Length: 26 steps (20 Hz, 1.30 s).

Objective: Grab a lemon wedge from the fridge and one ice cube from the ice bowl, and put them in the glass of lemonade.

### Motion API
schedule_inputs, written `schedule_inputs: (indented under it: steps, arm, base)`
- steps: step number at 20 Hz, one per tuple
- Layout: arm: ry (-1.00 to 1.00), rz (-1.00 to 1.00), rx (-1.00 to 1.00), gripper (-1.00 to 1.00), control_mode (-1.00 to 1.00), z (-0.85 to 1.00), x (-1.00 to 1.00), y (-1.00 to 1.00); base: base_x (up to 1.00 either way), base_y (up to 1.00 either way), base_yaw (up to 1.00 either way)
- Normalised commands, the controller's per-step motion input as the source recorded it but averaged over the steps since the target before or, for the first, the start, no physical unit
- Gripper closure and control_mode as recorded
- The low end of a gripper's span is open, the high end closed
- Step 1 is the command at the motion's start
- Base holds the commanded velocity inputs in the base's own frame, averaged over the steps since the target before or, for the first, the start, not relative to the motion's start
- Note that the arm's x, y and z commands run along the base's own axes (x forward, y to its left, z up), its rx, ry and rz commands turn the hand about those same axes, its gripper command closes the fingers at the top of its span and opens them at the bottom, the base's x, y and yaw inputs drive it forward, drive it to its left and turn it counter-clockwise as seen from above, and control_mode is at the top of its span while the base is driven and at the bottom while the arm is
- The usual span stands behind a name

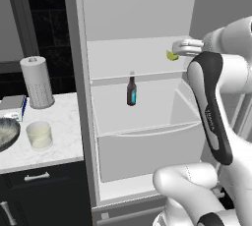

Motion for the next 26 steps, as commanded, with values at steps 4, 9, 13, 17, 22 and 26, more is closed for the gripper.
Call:
schedule_inputs:
  steps: [4, 9, 13, 17, 22, 26]
  arm:
    - [0.10, 0.00, 0.01, -1.00, -1.00, -0.30, 0.78, -0.38]
    - [0.05, 0.00, 0.00, -1.00, -1.00, -0.44, 0.65, -0.29]
    - [-0.02, 0.01, 0.00, -1.00, -1.00, -0.37, 0.70, 0.00]
    - [0.02, 0.10, -0.01, -1.00, -1.00, -0.19, 0.84, 0.18]
    - [0.20, 0.13, -0.13, -1.00, -1.00, 0.28, 0.33, 0.04]
    - [0.17, 0.06, -0.17, -1.00, -1.00, 0.17, 0.04, 0.11]
  base:
    - [0.00, 0.00, 0.00]
    - [0.00, 0.00, 0.00]
    - [0.00, 0.00, 0.00]
    - [0.00, 0.00, 0.00]
    - [0.00, 0.00, 0.00]
    - [0.00, 0.00, 0.00]
